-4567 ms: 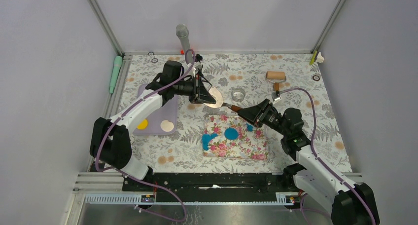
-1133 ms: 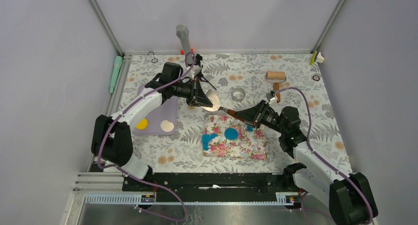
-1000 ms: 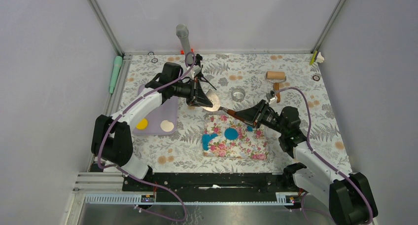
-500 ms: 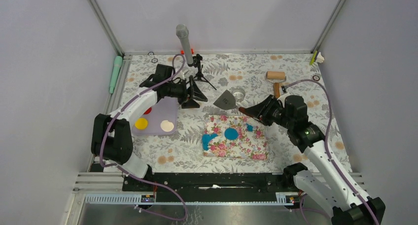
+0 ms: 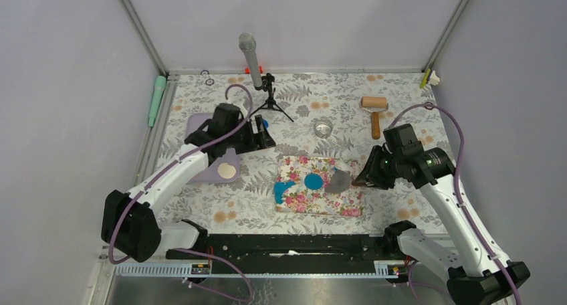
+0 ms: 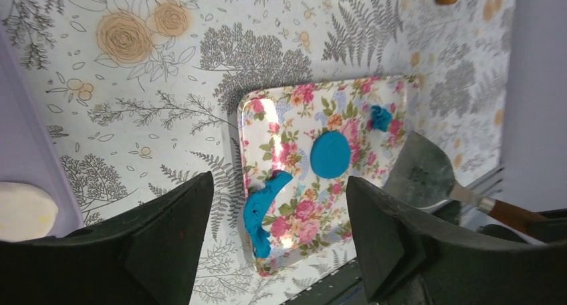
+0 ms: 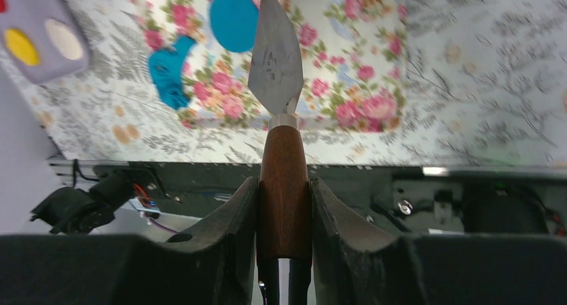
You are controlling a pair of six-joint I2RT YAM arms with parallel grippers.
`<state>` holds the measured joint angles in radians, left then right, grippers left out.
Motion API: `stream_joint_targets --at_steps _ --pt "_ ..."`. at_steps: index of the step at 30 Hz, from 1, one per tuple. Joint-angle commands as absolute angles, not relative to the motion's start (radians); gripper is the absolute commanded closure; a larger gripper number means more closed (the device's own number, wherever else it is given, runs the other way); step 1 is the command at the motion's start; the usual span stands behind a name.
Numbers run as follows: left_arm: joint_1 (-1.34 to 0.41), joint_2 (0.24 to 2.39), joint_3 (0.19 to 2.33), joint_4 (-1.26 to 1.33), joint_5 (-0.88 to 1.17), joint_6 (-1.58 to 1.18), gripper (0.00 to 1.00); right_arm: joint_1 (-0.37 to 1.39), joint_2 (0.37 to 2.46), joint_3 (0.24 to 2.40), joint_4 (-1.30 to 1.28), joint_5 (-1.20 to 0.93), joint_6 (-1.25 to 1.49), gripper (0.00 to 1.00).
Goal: Roll out the dumpling wrappers from the dough
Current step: Pick up the spatula from the center of the board, then scoop the dumpling wrapper from the work surface.
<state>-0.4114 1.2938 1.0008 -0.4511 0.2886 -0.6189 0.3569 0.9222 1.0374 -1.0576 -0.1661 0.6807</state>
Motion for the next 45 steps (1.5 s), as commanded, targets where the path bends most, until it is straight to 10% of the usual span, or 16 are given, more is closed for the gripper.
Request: stream_joint_targets --at_steps 1,45 --pt "-0.535 1.286 0.917 -0.332 0.049 -0.590 0.23 0.358 0.911 1.041 -1.205 -0.124 0.679 1.00" --pt "-0.658 1.620 0.763 0.130 0.087 -0.713 0.25 0.358 0.766 0.593 -0.815 -0.140 0.877 1.00"
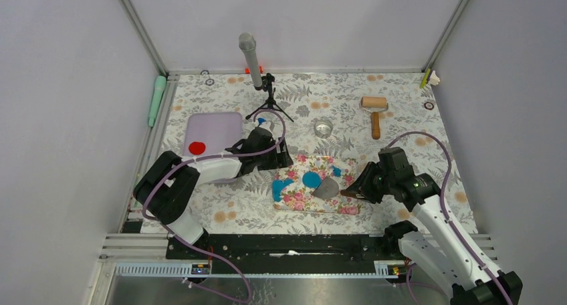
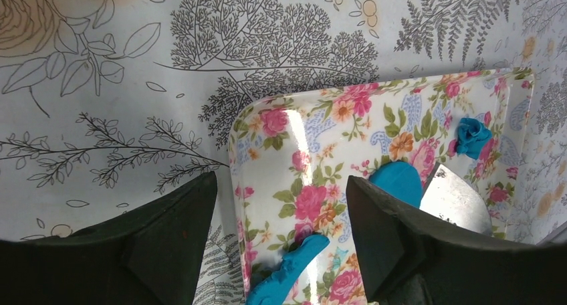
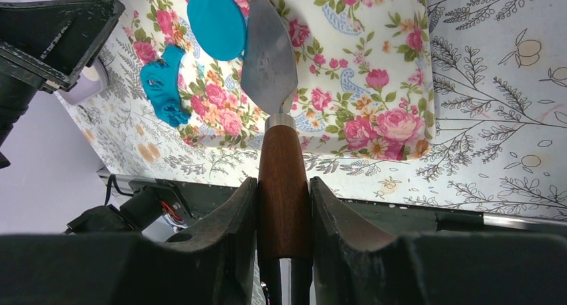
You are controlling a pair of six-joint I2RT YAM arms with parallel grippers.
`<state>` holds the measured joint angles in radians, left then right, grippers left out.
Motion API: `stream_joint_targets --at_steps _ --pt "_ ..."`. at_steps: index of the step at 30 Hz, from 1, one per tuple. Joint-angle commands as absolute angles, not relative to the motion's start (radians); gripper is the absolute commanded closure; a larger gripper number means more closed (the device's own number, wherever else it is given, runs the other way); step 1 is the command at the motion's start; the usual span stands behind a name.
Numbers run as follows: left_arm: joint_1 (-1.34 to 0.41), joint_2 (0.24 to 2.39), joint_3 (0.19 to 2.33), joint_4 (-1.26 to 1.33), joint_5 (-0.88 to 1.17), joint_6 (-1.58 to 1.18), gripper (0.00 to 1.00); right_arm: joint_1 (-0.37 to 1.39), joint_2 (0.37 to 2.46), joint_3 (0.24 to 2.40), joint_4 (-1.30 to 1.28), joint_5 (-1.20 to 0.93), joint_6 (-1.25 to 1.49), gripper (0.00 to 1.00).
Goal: Roll out the dumpling wrappers from the dough
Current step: Scoop the dumpling wrapper from the work surface.
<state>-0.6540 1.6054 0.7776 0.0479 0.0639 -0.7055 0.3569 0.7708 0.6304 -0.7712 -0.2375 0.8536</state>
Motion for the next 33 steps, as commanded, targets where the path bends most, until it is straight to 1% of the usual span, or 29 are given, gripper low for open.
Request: stream_joint_targets --at_steps 1,13,20,24,30,33 --pt "-0.658 1.622 0.762 0.131 0.084 -0.714 0.25 0.357 0.758 0.589 -0.819 -0.134 0.890 1.00" --pt "-0.658 1.671 0.747 0.150 0.123 -0.739 0.25 0.358 0.558 0.429 -0.809 -0.082 1.030 1.00" --pt "-0.657 1.690 0.755 0.150 0.141 -0.749 0.26 0.358 0.575 0.358 -0.719 -0.121 1.058 1.00" --pt "-0.657 1.709 0.769 0.127 0.152 -0.753 0.26 0.357 0.578 0.365 -0.713 -0.103 1.063 1.00" --pt "-0.658 1.692 0.771 0.097 0.132 -0.740 0.26 0.358 0.563 0.458 -0.854 -0.007 1.019 1.00" --pt "-0.657 1.688 0.755 0.102 0.131 -0.741 0.26 0.358 0.555 0.463 -0.875 0.020 1.002 1.00"
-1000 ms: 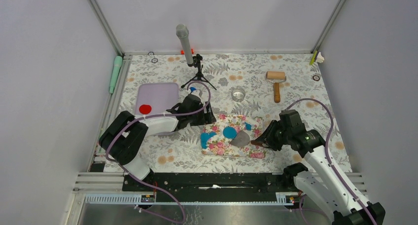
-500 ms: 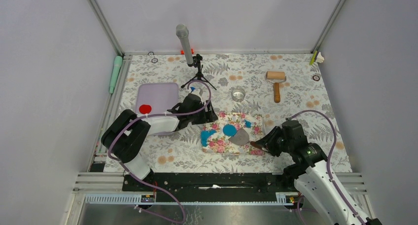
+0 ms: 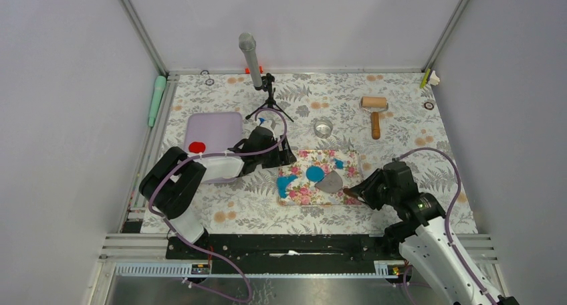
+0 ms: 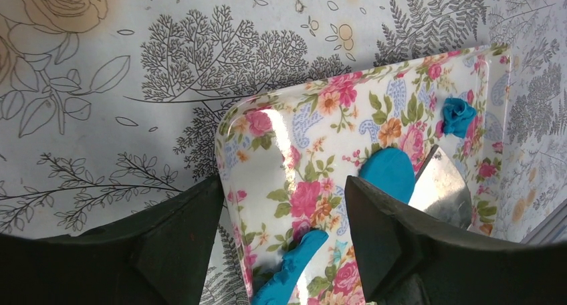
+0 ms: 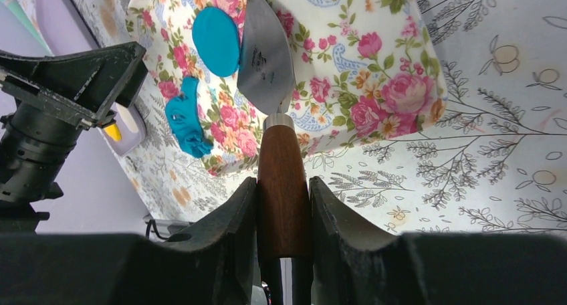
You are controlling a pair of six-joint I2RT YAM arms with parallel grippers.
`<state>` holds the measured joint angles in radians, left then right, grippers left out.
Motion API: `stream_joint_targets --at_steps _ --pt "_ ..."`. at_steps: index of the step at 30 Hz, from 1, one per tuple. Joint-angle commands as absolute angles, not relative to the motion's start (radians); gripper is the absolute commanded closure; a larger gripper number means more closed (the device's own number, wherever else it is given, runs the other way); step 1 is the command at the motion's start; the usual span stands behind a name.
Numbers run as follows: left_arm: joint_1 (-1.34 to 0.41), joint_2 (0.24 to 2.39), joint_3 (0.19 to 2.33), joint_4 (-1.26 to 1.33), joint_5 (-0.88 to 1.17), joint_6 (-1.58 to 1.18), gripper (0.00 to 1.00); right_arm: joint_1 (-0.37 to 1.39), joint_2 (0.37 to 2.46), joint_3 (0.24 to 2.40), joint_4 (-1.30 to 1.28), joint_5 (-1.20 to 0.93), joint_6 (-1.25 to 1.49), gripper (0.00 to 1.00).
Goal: Roll out the dumpling wrappers from the dough
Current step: Scoop the dumpling wrapper from the work surface.
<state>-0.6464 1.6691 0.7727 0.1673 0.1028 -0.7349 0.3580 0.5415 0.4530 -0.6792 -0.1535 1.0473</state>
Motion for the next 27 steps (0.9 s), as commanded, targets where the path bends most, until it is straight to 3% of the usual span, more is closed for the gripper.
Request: stream_joint_targets --at_steps 1,18,27 --pt "-0.657 1.692 0.751 0.105 0.135 -0.742 0.26 0.358 0.553 0.450 -0.863 0.017 1.003 1.00" --pt "-0.658 1.739 0.795 0.108 0.211 -0.736 0.27 0.357 0.638 0.307 -0.535 -0.157 0.976 1.00" --pt "-0.660 1.765 0.813 0.114 0.240 -0.742 0.27 0.357 0.698 0.343 -0.508 -0.240 0.888 1.00"
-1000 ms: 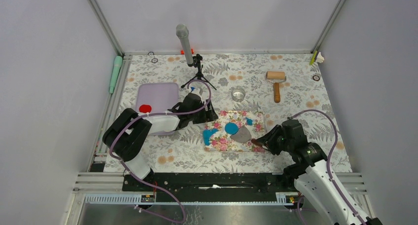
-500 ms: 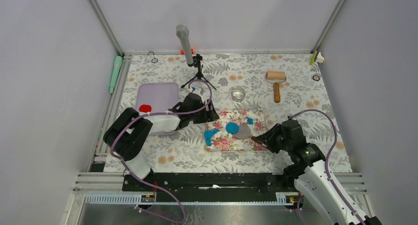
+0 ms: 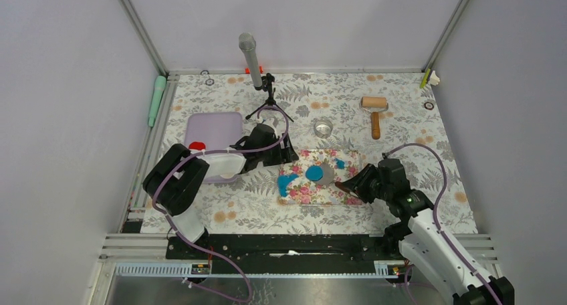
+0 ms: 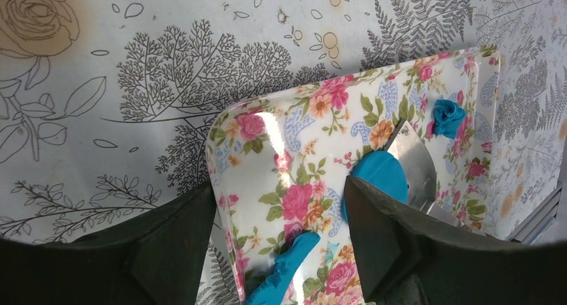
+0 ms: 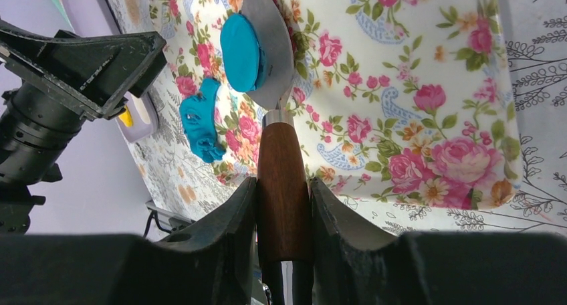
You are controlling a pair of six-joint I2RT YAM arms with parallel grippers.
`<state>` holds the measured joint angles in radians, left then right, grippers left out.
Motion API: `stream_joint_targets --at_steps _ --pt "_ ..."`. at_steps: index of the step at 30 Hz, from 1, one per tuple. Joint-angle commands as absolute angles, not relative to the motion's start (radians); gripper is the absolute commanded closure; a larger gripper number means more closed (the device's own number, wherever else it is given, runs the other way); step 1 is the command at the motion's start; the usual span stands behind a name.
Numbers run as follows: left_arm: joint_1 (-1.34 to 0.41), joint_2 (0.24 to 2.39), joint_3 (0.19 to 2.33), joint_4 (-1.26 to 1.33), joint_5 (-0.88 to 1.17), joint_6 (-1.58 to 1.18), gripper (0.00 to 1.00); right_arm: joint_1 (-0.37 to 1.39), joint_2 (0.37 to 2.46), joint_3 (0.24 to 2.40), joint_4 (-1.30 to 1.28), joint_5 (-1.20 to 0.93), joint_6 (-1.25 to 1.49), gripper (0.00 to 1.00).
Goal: Roll out the dumpling wrappers from the dough
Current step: Scoop the dumpling wrapper from the work surface.
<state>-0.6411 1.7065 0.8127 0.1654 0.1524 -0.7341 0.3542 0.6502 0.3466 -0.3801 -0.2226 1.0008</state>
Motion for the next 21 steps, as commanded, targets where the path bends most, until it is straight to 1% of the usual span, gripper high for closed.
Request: stream_joint_targets --at_steps 1,6,9,13,17,21 --pt "-0.660 1.766 0.814 0.115 0.241 -0.742 0.27 0.357 0.704 0.347 -0.511 -0.244 0.880 1.00" --pt "-0.661 1.762 0.822 0.107 0.237 -0.735 0.27 0.357 0.742 0.338 -0.475 -0.270 0.877 1.00" --pt "-0.661 1.752 0.824 0.090 0.226 -0.723 0.27 0.357 0.737 0.350 -0.514 -0.244 0.888 1.00" --pt "-0.660 1.739 0.822 0.086 0.217 -0.720 0.27 0.357 0.678 0.368 -0.598 -0.175 0.912 1.00" --pt "-0.661 1.732 0.833 0.068 0.218 -0.717 0.27 0.358 0.615 0.375 -0.631 -0.176 0.919 1.00" --pt "-0.660 1.691 0.872 0.007 0.210 -0.689 0.27 0.357 0.554 0.430 -0.646 -0.180 0.885 1.00"
